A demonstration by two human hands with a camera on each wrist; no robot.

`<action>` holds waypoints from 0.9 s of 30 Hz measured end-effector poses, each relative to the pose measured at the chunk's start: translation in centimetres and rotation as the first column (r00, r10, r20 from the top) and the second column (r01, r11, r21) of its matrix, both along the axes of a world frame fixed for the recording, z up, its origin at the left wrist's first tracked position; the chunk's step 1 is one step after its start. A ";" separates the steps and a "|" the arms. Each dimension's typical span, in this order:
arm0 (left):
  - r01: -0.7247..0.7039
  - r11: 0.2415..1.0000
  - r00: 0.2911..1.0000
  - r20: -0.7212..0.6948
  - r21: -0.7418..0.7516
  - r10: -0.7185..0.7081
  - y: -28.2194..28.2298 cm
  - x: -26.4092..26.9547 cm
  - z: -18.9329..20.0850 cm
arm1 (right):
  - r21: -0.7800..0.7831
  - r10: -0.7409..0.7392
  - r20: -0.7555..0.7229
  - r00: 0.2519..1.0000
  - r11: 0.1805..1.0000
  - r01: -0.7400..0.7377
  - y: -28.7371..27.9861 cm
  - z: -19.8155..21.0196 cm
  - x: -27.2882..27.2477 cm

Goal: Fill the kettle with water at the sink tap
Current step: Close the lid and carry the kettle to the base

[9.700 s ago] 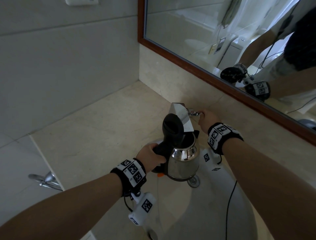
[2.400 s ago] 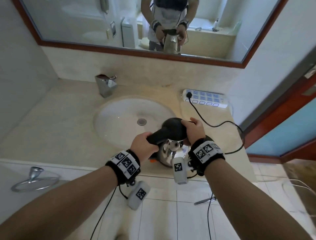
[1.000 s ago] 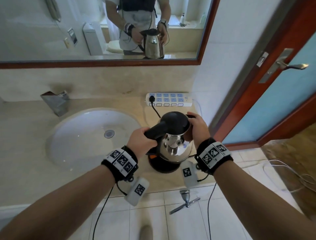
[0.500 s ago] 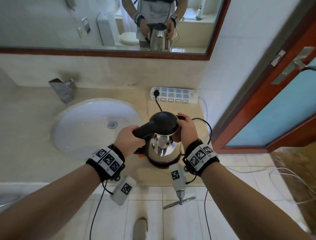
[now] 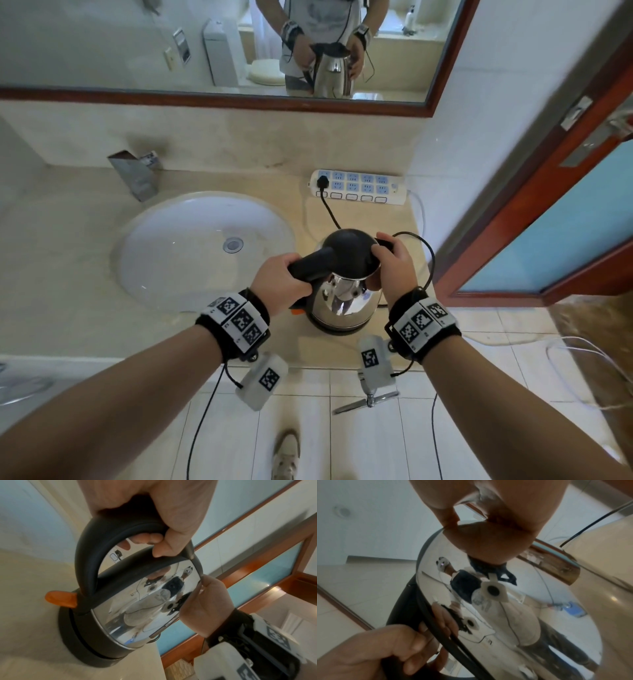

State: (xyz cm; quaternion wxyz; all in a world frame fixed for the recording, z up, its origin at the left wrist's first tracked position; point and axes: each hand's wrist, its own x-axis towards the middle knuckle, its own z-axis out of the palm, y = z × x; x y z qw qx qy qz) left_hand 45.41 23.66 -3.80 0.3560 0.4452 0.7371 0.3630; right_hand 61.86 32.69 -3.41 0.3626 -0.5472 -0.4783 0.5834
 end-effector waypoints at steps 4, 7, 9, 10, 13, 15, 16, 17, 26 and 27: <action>0.018 1.000 1.000 -0.002 -0.003 -0.018 0.0 -0.1 0.1 | 0.001 -0.014 0.001 1.000 1.000 0.014 -0.1 -0.2 -0.1; 0.028 1.000 0.999 -0.018 0.011 -0.028 0.0 -0.3 0.0 | -0.012 -0.032 -0.003 0.999 0.999 0.032 -0.2 -0.5 -0.3; 0.048 0.999 0.999 -0.016 0.010 -0.048 -0.1 -0.3 0.1 | -0.024 -0.058 -0.009 0.998 0.998 0.058 -0.4 -0.4 -0.6; 0.061 0.998 0.998 -0.022 0.007 -0.061 -0.1 -0.4 0.2 | -0.020 -0.076 -0.014 0.997 0.997 0.076 -0.3 -0.4 -0.8; 0.063 0.997 0.995 0.080 0.039 -0.066 -0.8 -1.1 -0.1 | 0.027 -0.093 -0.039 0.995 0.995 0.094 -0.5 -0.2 -1.0; -0.082 0.992 0.962 0.268 0.100 0.053 -2.1 -2.0 -1.1 | 0.046 -0.098 -0.038 0.994 0.994 0.099 -0.7 -0.6 -0.7; -0.181 0.978 0.925 0.356 0.101 0.134 -2.8 -2.3 -2.2 | 0.045 -0.121 -0.033 0.992 0.991 0.122 -1.1 -1.0 -0.6; -0.245 0.967 0.900 0.385 0.062 0.204 -3.7 -2.1 -3.1 | 0.036 -0.157 -0.015 0.987 0.987 0.158 -1.5 -1.5 -0.3; -0.104 0.992 0.986 0.121 -0.065 0.112 -5.2 1.8 -11.7 | -0.094 -0.293 0.002 0.956 0.952 0.292 -7.9 -3.9 -1.1; -0.096 0.993 0.990 0.094 -0.075 0.103 -5.4 1.9 -11.1 | -0.110 -0.317 -0.001 0.949 0.943 0.315 -8.1 -4.2 -1.3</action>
